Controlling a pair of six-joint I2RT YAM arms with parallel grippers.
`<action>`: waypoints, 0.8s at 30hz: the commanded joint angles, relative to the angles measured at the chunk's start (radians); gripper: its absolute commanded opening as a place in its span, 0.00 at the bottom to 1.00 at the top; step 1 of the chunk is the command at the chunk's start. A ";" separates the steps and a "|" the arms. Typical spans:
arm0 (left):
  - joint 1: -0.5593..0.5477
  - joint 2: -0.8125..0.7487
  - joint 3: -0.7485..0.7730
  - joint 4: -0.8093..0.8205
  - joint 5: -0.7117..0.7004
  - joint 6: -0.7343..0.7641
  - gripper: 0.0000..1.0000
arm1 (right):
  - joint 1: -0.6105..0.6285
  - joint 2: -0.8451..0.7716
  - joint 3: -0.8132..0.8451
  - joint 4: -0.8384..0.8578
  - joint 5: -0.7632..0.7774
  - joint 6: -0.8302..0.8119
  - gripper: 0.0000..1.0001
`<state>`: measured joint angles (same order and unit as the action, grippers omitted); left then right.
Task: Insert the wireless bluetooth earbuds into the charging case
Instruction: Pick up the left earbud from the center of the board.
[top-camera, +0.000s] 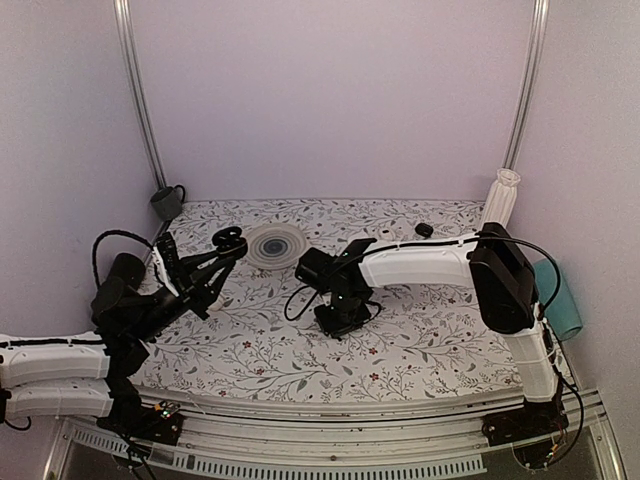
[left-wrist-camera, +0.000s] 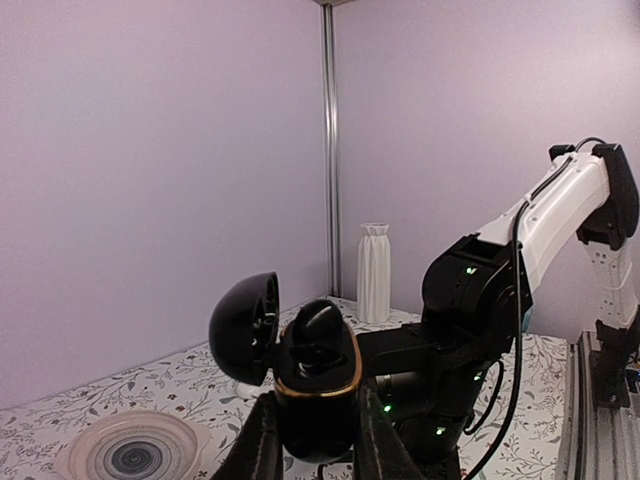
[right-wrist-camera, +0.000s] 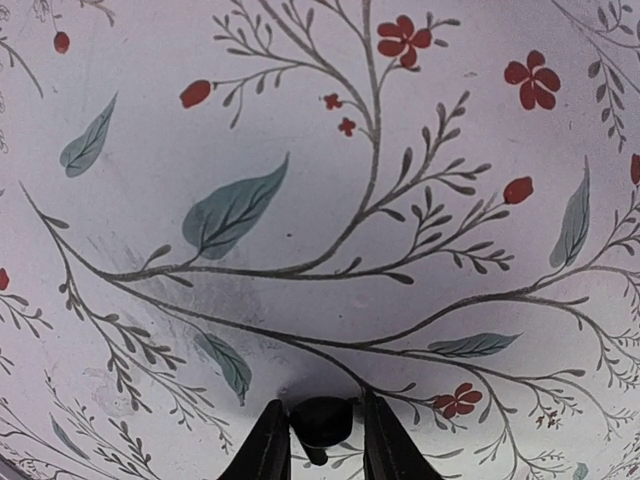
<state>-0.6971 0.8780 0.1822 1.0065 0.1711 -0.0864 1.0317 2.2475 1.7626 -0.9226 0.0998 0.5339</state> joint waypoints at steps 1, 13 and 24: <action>0.010 0.011 0.004 0.033 0.004 0.001 0.00 | 0.008 0.033 0.027 -0.017 0.016 -0.009 0.25; 0.010 0.017 0.016 0.012 0.003 -0.005 0.00 | 0.007 0.043 0.017 0.039 -0.018 -0.029 0.27; 0.010 0.059 0.040 0.009 0.018 -0.016 0.00 | 0.007 0.019 -0.015 0.057 -0.023 -0.043 0.22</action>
<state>-0.6971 0.9237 0.1871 1.0069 0.1757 -0.0883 1.0332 2.2581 1.7725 -0.8814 0.0891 0.5037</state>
